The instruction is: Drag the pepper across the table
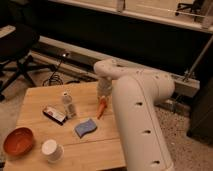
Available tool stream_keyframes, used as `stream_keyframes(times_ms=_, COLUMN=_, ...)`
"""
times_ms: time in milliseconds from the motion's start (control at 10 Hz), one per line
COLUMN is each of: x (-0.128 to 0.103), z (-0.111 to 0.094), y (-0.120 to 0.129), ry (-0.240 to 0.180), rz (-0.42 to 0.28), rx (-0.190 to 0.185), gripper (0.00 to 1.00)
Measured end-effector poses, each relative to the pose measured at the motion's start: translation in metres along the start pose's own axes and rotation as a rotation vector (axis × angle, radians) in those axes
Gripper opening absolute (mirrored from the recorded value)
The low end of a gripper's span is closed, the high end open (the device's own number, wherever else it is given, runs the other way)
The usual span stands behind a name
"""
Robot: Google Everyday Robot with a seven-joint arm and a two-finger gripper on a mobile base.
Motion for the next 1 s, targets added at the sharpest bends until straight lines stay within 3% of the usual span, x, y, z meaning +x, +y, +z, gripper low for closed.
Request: stream_keyframes(times_ms=1000, x=-0.028, z=-0.002, y=0.08, ry=-0.003, rz=-0.077, rx=-0.013, gripper=0.33)
